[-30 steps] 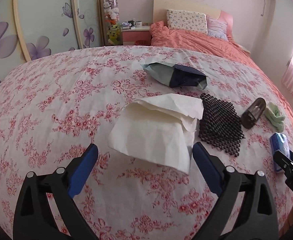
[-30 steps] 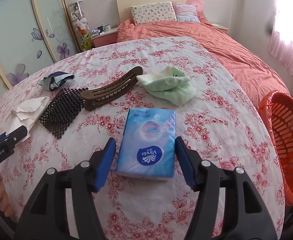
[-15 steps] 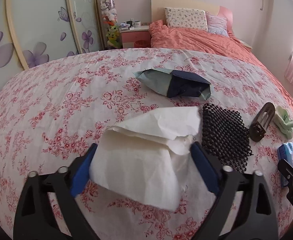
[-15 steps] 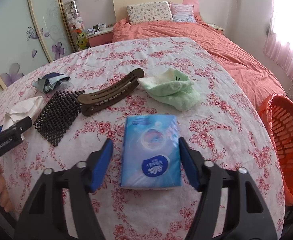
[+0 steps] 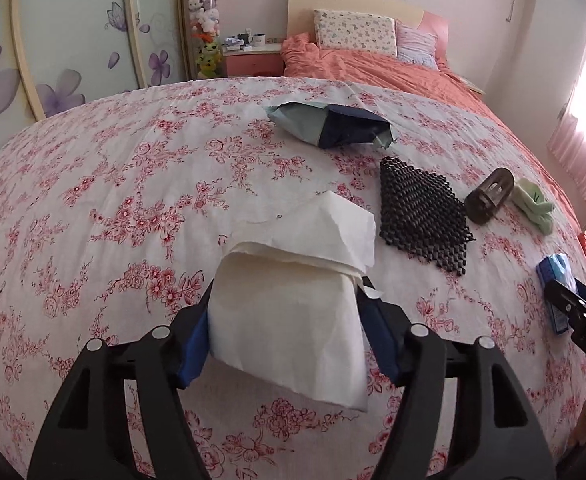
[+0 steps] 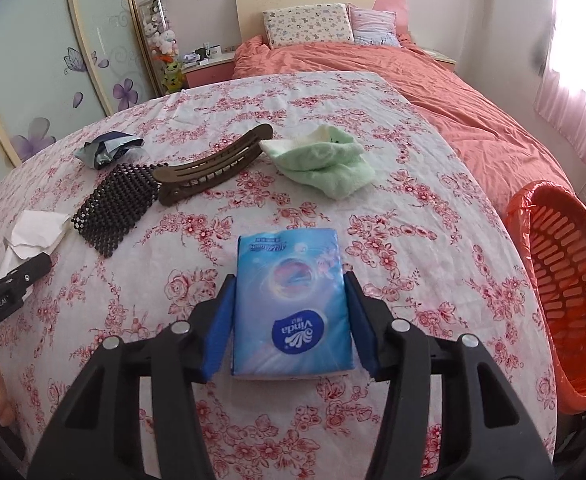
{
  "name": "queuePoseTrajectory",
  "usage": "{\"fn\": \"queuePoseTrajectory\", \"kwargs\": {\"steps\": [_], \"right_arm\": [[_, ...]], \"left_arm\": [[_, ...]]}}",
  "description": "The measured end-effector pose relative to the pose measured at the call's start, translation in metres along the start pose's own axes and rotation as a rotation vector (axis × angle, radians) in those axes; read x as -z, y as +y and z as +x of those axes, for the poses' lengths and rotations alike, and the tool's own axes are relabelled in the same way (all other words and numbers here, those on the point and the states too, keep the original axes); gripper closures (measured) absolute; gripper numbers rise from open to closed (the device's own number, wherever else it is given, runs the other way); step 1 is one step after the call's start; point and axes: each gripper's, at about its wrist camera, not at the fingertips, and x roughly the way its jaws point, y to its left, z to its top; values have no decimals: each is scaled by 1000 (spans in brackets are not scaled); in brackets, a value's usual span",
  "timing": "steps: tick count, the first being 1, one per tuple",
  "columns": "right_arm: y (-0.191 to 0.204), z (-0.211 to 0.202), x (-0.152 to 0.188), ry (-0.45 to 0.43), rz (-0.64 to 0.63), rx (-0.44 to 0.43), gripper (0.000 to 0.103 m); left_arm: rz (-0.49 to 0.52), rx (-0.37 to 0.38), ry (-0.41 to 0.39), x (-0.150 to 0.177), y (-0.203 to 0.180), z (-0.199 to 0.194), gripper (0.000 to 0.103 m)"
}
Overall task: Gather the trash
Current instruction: 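Lift the white paper with the left gripper while the right lifts the tissue pack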
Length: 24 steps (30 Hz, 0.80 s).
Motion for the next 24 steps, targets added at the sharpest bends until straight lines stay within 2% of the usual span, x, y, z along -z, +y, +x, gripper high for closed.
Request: {"fn": "queuePoseTrajectory", "kwargs": {"steps": [7,17,24], "right_arm": [[0,1,0,5,-2,1,49],[4,2,1,14,-19,11,39],[3,3,0,13,-13,10,39]], "left_arm": [[26,-62,13,-2,-7,4,35],[-3,-73,18,-1,0,6,28],[-4,-73,18,-1,-1,5,28]]}}
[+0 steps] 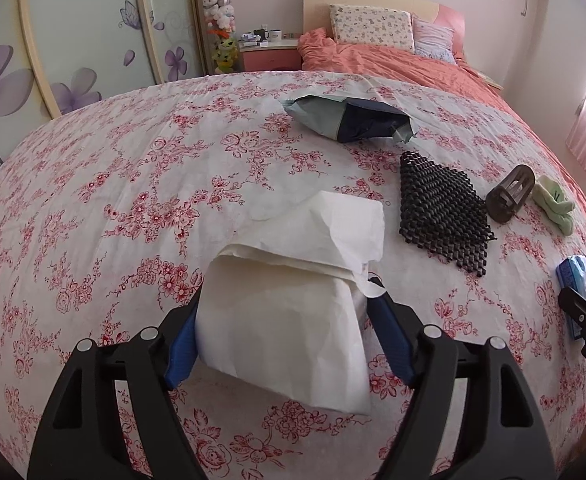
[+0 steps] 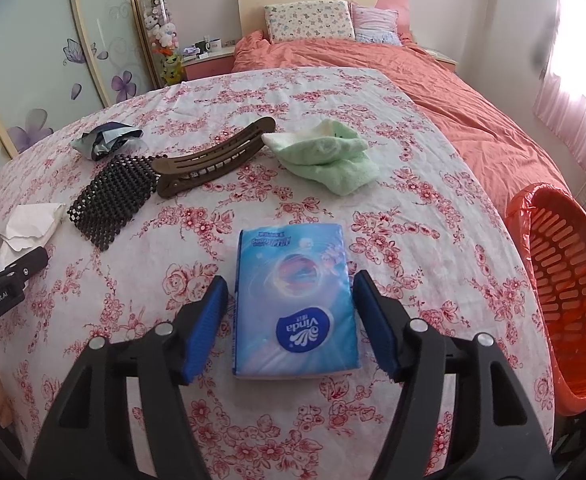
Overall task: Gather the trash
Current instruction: 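Lift the white paper with the left gripper while the right lifts the tissue pack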
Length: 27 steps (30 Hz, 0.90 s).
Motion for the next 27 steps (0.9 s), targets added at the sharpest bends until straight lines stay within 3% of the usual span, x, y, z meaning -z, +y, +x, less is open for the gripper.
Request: {"fn": "queuePoseTrajectory", "kwargs": {"steps": [13,15,18,27], "right_arm": [[-6,-2,1,-8,26,-14,40],[-7,-4,2,-14,19,7,52],[-11,-8,5,-21,32,-26,53],[-15,-33,8,-72,40,-56,53]], "left_arm": [[1,15,-4,0,1,-1,28],[15,14,-10,0,1,-2,43],[21,24,-19,0,4,-4,52],[-7,47,-62,-1,7,-21,56]]}}
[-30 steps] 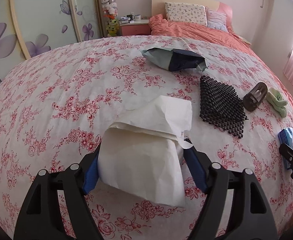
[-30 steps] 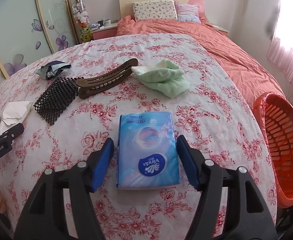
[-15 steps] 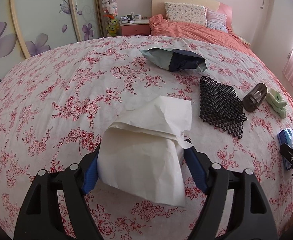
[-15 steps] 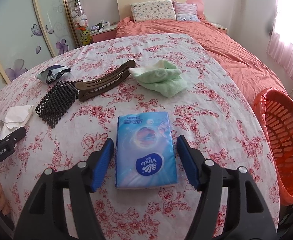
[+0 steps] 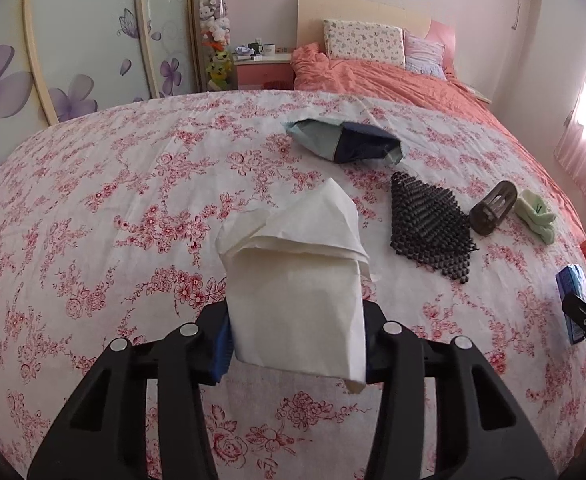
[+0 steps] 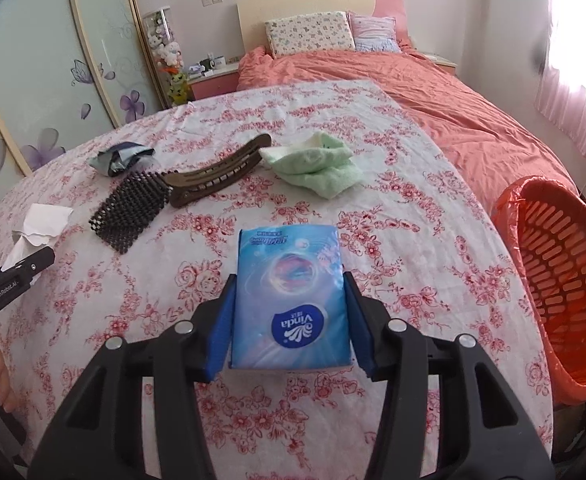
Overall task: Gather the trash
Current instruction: 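Lift the white paper with the left gripper while the right lifts the tissue pack, then carry paper and tissue pack over the orange basket and open both grippers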
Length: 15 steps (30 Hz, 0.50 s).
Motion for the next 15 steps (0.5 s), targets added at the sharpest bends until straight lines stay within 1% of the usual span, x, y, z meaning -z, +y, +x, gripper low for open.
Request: {"fn": "queuePoseTrajectory", "kwargs": {"steps": [3,7,15], "right_arm": [[-3,-15,-3,-31,7,-5,53],[-8,-38,-6,-75,11,-3,53],[-26,-79,-7,-161,9,37,53]], "left_arm": [[9,6,-29,-3,-6,-13,56],[29,32,-63,-8,-21,-32,56],[83,93,-114,-11,-61,-65,56]]}}
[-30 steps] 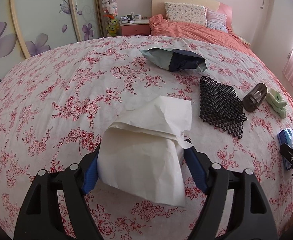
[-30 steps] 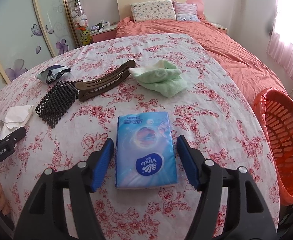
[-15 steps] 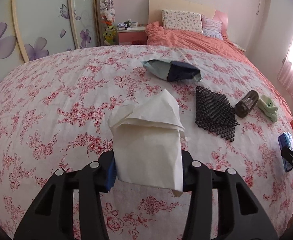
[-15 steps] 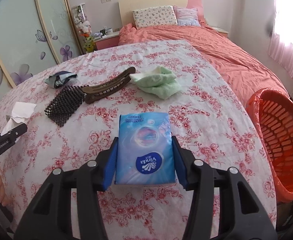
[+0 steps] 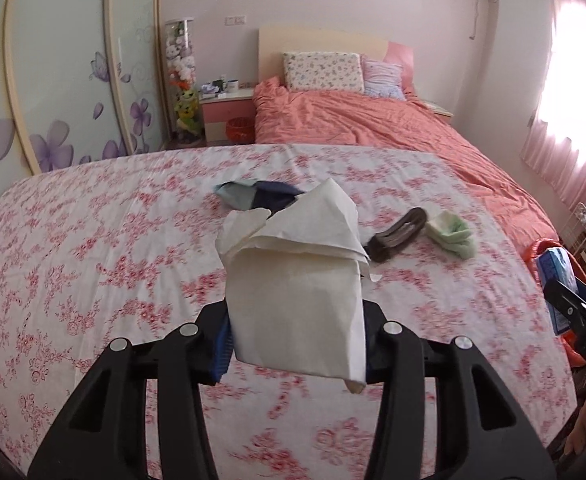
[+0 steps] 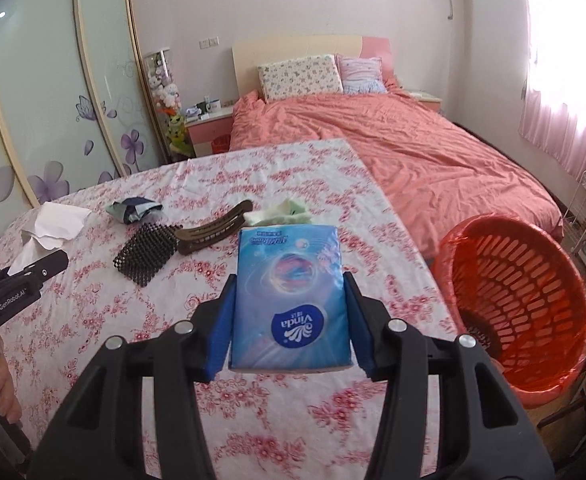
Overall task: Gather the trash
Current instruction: 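Carry paper and tissue pack over the orange basket and open both grippers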
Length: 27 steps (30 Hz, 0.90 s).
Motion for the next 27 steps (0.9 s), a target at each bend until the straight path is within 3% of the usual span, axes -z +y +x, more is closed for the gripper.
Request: {"fn": "queuePoseTrajectory", "kwargs": {"steps": [16,27], "right_arm": [[-85,-58,-3,-108,123,94,53],[-186,-65,-2,-134,261,207,53]], "left_arm": [[117,225,-34,-2,-110,-31,56],[226,429,-7,-7,-214,-20,56]]}}
